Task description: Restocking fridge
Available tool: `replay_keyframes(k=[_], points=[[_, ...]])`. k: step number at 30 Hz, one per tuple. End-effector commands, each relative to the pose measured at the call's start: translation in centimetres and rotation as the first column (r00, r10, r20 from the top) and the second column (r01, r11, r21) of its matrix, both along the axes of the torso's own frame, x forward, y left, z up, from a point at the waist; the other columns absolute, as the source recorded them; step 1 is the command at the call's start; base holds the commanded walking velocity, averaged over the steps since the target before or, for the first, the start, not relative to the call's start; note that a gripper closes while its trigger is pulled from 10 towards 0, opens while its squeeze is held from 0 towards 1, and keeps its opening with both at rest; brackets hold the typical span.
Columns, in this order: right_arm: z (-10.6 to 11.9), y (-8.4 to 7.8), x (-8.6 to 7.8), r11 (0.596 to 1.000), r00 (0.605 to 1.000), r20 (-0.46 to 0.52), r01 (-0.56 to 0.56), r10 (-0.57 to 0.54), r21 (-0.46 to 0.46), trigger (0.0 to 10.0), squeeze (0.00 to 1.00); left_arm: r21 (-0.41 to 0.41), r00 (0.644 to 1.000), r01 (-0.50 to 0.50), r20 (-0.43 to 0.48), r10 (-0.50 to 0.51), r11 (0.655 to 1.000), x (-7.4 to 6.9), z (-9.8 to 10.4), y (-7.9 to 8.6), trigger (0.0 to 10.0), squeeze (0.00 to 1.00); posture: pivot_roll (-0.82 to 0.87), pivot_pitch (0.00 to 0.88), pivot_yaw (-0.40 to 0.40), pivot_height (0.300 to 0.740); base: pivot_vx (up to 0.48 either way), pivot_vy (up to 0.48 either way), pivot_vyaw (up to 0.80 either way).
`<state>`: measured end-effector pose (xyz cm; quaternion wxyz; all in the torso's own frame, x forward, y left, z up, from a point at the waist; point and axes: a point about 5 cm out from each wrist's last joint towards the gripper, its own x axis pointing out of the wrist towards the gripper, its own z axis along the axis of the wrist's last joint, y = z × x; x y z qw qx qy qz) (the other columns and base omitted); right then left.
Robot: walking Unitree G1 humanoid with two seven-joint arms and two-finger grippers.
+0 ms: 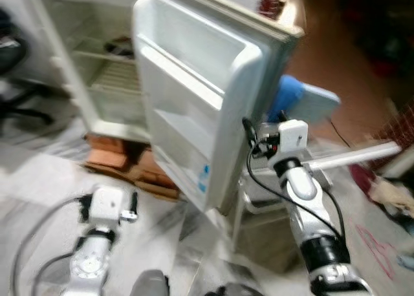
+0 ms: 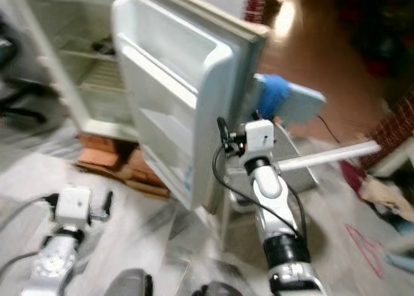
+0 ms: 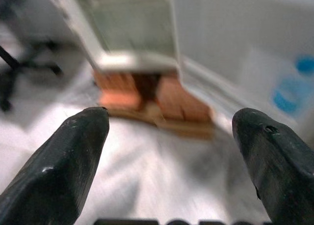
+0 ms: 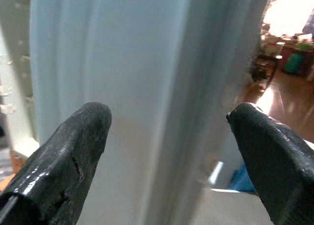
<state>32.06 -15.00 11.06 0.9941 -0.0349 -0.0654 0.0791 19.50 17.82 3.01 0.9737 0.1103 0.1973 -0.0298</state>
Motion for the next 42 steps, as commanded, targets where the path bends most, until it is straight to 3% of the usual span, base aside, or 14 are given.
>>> replay_keyframes(k=[1, 11, 16, 17, 18, 20, 21, 24, 27, 31, 33, 36, 37, 42], points=[[0.3, -0.9, 0.5, 0.998, 0.999, 0.001, 0.054, -0.055, 0.015, 10.0, 0.00, -0.006, 0.999, 0.034, 0.000, -0.034, 0.999, 0.4, 0.3, -0.3, 10.0, 0.00, 0.13, 0.055, -0.082, 0.740, 0.000, 0.000, 0.00], [0.8, -2.2, 1.5, 0.985, 0.988, -0.028, 0.151, -0.149, 0.084, 10.0, 0.00, -0.001, 0.996, 0.086, -0.014, -0.086, 0.996, 0.8, 0.3, -0.9, 10.0, 0.00, 0.12, 0.049, -0.079, 0.740, 0.000, 0.000, 0.00], [1.4, 0.3, 1.9, 0.935, 0.996, -0.042, -0.063, 0.082, 0.348, 10.0, 0.00, -0.012, 0.992, 0.124, 0.004, -0.124, 0.992, 1.1, 0.5, -1.2, 10.0, 0.00, 0.13, 0.047, -0.079, 0.740, 0.000, 0.000, 0.00], [1.4, 0.3, 1.9, 0.935, 0.996, -0.042, -0.063, 0.082, 0.348, 10.0, 0.00, -0.012, 0.992, 0.124, 0.004, -0.124, 0.992, 1.1, 0.5, -1.2, 10.0, 0.00, 0.13, 0.047, -0.079, 0.740, 0.000, 0.000, 0.00], [2.9, 2.4, 1.0, 0.806, 0.945, 0.041, -0.298, 0.324, 0.512, 10.0, 0.00, -0.011, 0.992, 0.125, 0.003, -0.125, 0.992, 1.1, 0.5, -1.2, 10.0, 0.00, 0.13, 0.046, -0.080, 0.740, 0.000, 0.000, 0.00], [4.8, 4.3, -1.2, 0.570, 0.787, 0.156, -0.553, 0.598, 0.607, 10.0, 0.00, -0.012, 0.992, 0.126, 0.003, -0.126, 0.992, 1.1, 0.5, -1.1, 10.0, 0.00, 0.13, 0.046, -0.080, 0.740, 0.000, 0.000, 0.00], [5.8, 5.1, -3.2, 0.415, 0.633, 0.217, -0.690, 0.743, 0.593, 10.0, 0.00, -0.013, 0.992, 0.126, 0.002, -0.126, 0.992, 1.1, 0.5, -1.1, 10.0, 0.00, 0.13, 0.045, -0.080, 0.740, 0.000, 0.000, 0.00], [5.9, 5.2, -4.3, 0.360, 0.554, 0.222, -0.746, 0.803, 0.560, 10.0, 0.00, -0.014, 0.992, 0.127, 0.001, -0.127, 0.992, 1.1, 0.5, -1.1, 10.0, 0.00, 0.12, 0.045, -0.079, 0.740, 0.000, 0.000, 0.00], [3.7, 4.5, -4.2, 0.421, 0.566, 0.119, -0.723, 0.816, 0.548, 10.0, 0.00, -0.016, 0.991, 0.134, 0.000, -0.134, 0.991, 1.3, 0.4, -1.1, 10.0, 0.00, 0.12, 0.044, -0.082, 0.740, 0.000, 0.000, 0.00], [0.5, 3.7, -3.5, 0.629, 0.685, -0.084, -0.604, 0.724, 0.489, 10.0, 0.00, -0.009, 0.990, 0.138, -0.001, -0.138, 0.990, 1.4, 0.4, -1.1, 10.0, 0.00, 0.13, 0.054, -0.082, 0.740, 0.000, 0.000, 0.00], [0.2, 3.5, -3.5, 0.654, 0.698, -0.114, -0.585, 0.707, 0.479, 10.0, 0.00, -0.005, 0.990, 0.140, -0.001, -0.140, 0.990, 1.4, 0.4, -1.1, 10.0, 0.00, 0.13, 0.054, -0.082, 0.740, 0.000, 0.000, 0.00], [-0.7, 2.5, -2.7, 0.774, 0.790, -0.180, -0.480, 0.586, 0.413, 10.0, 0.00, 0.027, 0.989, 0.150, 0.007, -0.150, 0.988, 1.6, 0.7, -1.2, 10.0, 0.00, 0.15, 0.071, -0.076, 0.740, 0.000, 0.000, 0.00], [-0.8, 1.7, -2.1, 0.858, 0.868, -0.181, -0.385, 0.461, 0.339, 10.0, 0.00, 0.033, 0.990, 0.141, 0.013, -0.142, 0.989, 1.6, 1.1, -1.0, 10.0, 0.00, 0.15, 0.083, -0.072, 0.740, 0.000, 0.000, 0.00], [-1.1, 0.9, -2.3, 0.910, 0.916, -0.169, -0.312, 0.365, 0.271, 10.0, 0.00, 0.019, 0.995, 0.097, 0.037, -0.098, 0.995, 1.3, 1.6, -0.4, 10.0, 0.00, 0.13, 0.090, -0.074, 0.740, 0.000, 0.000, 0.00]])
